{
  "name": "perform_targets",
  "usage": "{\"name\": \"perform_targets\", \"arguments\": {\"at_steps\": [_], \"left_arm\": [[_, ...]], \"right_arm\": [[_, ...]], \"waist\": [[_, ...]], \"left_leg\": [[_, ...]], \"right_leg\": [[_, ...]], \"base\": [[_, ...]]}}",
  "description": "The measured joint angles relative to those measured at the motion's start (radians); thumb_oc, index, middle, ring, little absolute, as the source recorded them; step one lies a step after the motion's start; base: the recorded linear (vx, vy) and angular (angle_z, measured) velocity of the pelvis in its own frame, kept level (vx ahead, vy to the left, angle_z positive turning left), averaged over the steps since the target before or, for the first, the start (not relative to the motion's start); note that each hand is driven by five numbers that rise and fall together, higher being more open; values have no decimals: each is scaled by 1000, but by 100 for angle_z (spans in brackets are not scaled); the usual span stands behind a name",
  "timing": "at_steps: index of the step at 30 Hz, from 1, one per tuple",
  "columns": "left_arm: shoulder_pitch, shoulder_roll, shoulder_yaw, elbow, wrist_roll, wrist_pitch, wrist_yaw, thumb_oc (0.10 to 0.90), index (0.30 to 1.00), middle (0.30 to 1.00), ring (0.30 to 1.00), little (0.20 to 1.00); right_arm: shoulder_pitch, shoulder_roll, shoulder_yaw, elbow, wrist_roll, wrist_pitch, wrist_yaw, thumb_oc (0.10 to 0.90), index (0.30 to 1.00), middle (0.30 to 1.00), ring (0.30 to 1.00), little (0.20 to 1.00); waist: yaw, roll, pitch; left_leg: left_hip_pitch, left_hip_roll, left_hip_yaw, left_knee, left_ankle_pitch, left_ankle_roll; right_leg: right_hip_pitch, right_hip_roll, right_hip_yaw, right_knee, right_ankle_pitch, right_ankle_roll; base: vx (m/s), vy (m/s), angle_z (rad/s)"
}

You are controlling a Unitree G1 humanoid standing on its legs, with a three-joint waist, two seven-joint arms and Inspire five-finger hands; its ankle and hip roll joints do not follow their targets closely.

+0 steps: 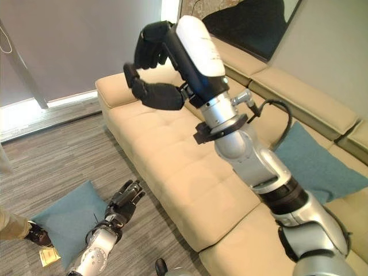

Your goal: Pick up all the scattered cushions and arrange them neatly on the sofa.

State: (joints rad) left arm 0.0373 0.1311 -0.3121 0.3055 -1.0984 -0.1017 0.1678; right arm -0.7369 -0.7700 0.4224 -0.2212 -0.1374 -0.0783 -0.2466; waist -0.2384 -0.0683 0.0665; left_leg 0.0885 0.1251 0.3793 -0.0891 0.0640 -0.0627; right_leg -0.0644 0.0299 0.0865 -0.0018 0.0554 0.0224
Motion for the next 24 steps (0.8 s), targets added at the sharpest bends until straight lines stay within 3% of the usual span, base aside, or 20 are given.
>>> {"name": "perform_targets", "arguments": {"at_steps": [3, 4, 5, 6, 17, 24], "left_arm": [[1, -4, 3, 2, 1, 1, -1, 461, 392, 392, 392, 392], [2, -5, 4, 2, 1, 1, -1, 516, 474, 474, 474, 474], [3, -5, 11, 4, 1, 1, -1, 607, 611, 611, 611, 611], [3, -6, 10, 6, 1, 1, -1, 800, 900, 900, 900, 900], [45, 30, 71, 59, 162, 40, -33, 800, 900, 900, 900, 900], [141, 55, 183, 274, 345, 82, -82, 800, 900, 900, 900, 900]], "right_arm": [[55, 14, -2, -1, -1, 0, 4, 671, 707, 707, 707, 707], [74, 14, -1, 0, -1, 1, 6, 758, 836, 836, 836, 836], [91, 17, -3, 0, -4, 1, 6, 773, 860, 860, 860, 860], [102, 17, -2, 0, -5, 2, 9, 800, 900, 900, 900, 900], [308, 45, -46, 77, -39, 14, 60, 800, 900, 900, 900, 900], [568, 47, -89, 366, -93, 60, 135, 800, 900, 900, 900, 900]], "waist": [[5, 5, -9], [5, 4, -9], [4, 4, -11], [4, 5, -11], [6, 7, -22], [27, 29, -38]], "left_leg": [[0, 0, 0, 0, -1, 1], [0, 0, 0, 0, -1, 1], [-1, 0, 0, 0, -1, 1], [-1, 0, 0, 0, -1, 1], [-3, 0, -1, 0, -1, 2], [-5, 0, -5, 0, -9, 14]], "right_leg": [[0, -1, 0, 0, 0, 0], [0, -1, 0, 1, 0, 0], [-1, -1, 0, 1, 0, 0], [-1, -1, 0, 1, 0, 0], [-3, -1, -2, 1, 0, 0], [-5, -9, -6, 0, -8, 4]], "base": [[0, 0, 0], [0, 0, 0], [0, 0, 0], [0, 0, 0], [-3, 1, 0], [-5, 4, 1]]}}
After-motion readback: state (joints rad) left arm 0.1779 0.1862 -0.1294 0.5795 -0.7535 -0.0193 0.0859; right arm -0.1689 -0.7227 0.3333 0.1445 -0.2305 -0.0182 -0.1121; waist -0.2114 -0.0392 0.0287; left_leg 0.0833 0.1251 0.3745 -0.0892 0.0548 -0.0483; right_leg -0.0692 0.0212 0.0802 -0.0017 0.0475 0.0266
